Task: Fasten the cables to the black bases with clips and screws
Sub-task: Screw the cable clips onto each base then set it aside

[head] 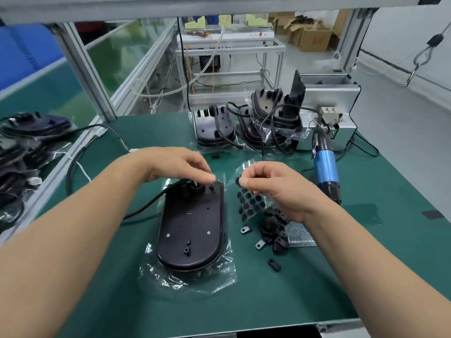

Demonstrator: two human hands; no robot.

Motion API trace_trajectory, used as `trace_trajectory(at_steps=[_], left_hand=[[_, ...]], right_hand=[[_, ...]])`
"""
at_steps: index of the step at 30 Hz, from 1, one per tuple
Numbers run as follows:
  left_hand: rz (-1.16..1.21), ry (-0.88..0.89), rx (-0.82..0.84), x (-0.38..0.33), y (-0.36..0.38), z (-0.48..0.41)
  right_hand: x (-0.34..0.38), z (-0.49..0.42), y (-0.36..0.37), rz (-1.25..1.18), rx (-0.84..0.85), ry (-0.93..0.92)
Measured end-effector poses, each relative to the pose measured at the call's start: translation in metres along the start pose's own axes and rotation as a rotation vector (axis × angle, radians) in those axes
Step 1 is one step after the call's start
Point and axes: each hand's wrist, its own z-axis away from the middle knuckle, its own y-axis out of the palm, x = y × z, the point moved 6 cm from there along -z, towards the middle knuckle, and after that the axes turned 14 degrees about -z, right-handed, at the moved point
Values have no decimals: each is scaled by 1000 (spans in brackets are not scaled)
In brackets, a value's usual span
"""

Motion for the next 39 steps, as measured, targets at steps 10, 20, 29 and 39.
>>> trace_trajectory(at_steps=[10, 20, 29, 39], left_hand=[[68, -31, -136, 46, 15, 40], [117, -27, -299, 44, 24, 50], [91, -35, -335, 34, 32, 47], [118, -40, -330, 31, 35, 44]], right_hand=[[-11, -13, 61, 209, -17, 144], [-25, -19, 70, 208, -91, 245], [-24, -17, 73, 276, -117, 276], [-21, -14, 77, 416, -137, 270]])
